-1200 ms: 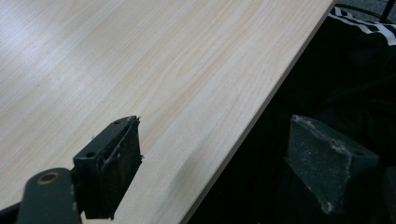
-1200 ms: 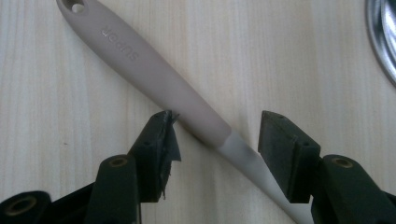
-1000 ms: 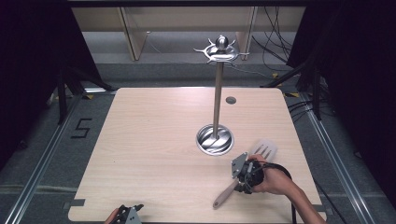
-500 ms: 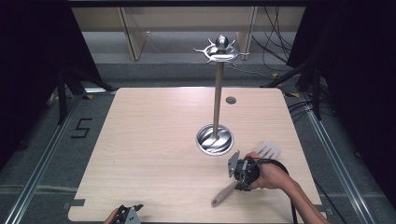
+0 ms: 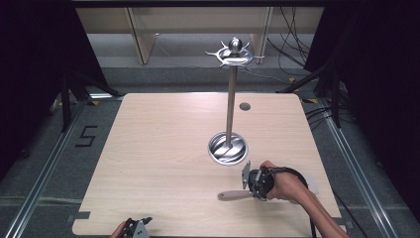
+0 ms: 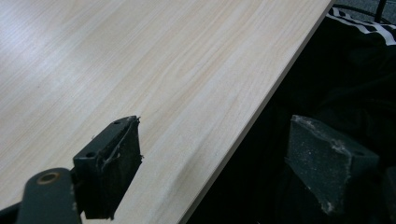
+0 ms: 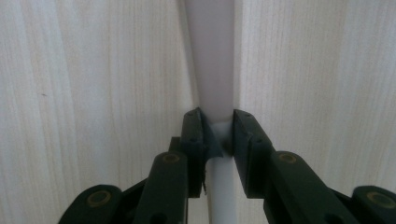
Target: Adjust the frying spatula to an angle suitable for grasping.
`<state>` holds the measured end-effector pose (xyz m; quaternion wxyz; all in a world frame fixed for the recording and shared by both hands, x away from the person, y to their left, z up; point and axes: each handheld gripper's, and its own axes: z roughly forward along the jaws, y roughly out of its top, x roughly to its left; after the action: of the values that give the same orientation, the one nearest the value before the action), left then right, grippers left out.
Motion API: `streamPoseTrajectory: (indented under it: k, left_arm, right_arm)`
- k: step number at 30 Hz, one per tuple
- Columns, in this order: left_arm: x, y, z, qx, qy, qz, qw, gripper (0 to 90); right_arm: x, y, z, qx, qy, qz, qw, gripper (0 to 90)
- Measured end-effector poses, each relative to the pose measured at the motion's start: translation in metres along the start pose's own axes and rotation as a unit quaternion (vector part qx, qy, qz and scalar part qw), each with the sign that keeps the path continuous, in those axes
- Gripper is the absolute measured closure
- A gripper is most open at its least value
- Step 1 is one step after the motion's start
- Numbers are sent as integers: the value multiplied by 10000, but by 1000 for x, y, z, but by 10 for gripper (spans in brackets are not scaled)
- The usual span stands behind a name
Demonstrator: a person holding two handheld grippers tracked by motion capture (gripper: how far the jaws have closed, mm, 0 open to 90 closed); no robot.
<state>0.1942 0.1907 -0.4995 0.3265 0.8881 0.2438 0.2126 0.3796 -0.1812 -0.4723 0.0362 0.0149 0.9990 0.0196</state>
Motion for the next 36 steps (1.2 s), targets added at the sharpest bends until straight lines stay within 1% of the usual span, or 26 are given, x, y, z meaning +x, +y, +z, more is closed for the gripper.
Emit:
streamPoseTrajectory:
  k: [1,3,4,5,7,8,9,10,11,13,14,15,17,19,20,22,24,25,28,29,30,31,33,34,35,36]
  left_arm:
    - [-1,0,1,-38,40,-12,10000,171]
    - [-1,0,1,-78,11,-24,10000,171]
    - [0,0,0,-23,10,-18,10000,171]
    - [0,0,1,-34,32,-5,10000,171]
    - [0,0,1,-34,35,-7,10000,171]
    - [0,0,1,-34,-1,-19,10000,171]
    - [0,0,1,-34,-1,-19,10000,171]
    - [-1,0,1,-25,-5,-34,10000,171]
    - [-1,0,1,-36,19,-37,10000,171]
    - [-1,0,1,-13,31,-4,10000,171]
    - [-1,0,1,-35,30,-30,10000,171]
    - [-1,0,1,-35,42,-21,10000,171]
    - [-1,0,2,-73,-8,-37,10000,171]
    - [-1,0,1,-59,-13,-43,10000,171]
    - [-1,0,2,-24,42,-9,10000,171]
    - [-1,0,2,-26,39,-9,10000,171]
    - [-1,0,2,-33,24,-29,10000,171]
    - [-1,0,2,-37,11,-41,10000,171]
    - [-1,0,1,-55,17,-30,10000,171]
    - [-1,0,1,-55,17,-30,10000,171]
    - [-1,0,1,-59,8,-39,10000,171]
    - [-2,0,2,-59,7,-39,10000,171]
    - [-2,0,2,-55,-1,-33,10000,171]
    - [-2,0,2,-55,4,-37,10000,171]
    - [-2,0,2,-55,4,-37,10000,171]
    - [-2,0,2,-59,3,-40,10000,171]
  right_arm:
    - [0,0,0,32,48,-42,10000,763]
    - [1,0,0,29,-13,-25,10000,767]
    - [0,-1,0,-21,-47,-146,9999,769]
    - [2,-2,0,22,-89,-10,10000,769]
    - [3,-3,0,-31,-140,-32,9999,768]
    - [0,-5,0,-202,-166,-185,9995,769]
    - [0,-5,0,-202,-166,-185,9995,769]
    - [3,-7,-1,-123,-125,133,9998,770]
    - [-1,-8,-2,-307,-251,-97,9992,770]
    - [0,-11,-6,-382,-240,88,9989,770]
    - [-2,-14,-10,-581,-265,106,9979,771]
    - [-1,-17,-12,-671,-283,416,9965,770]
    - [-1,-23,-16,-912,-435,673,9926,770]
    - [-3,-26,-18,-1013,-397,720,9915,770]
    - [-5,-32,-22,-1197,-435,817,9885,771]
    - [-5,-36,-25,-1343,-504,900,9856,771]
    - [-5,-38,-27,-1426,-563,906,9840,770]
    - [-6,-41,-31,-1509,-641,1001,9814,771]
    - [-5,-51,-41,-1912,-828,1268,9698,771]
    - [-5,-51,-41,-1912,-828,1268,9698,771]
    - [-4,-56,-47,-2094,-980,1482,9615,771]
    - [-5,-58,-51,-2203,-1018,1421,9596,771]
    - [-4,-64,-57,-2378,-1031,1576,9529,771]
    - [-2,-67,-60,-2450,-1075,1787,9468,771]
    - [-4,-70,-62,-2582,-1135,1742,9435,771]
    - [-3,-73,-65,-2675,-1127,1824,9394,771]
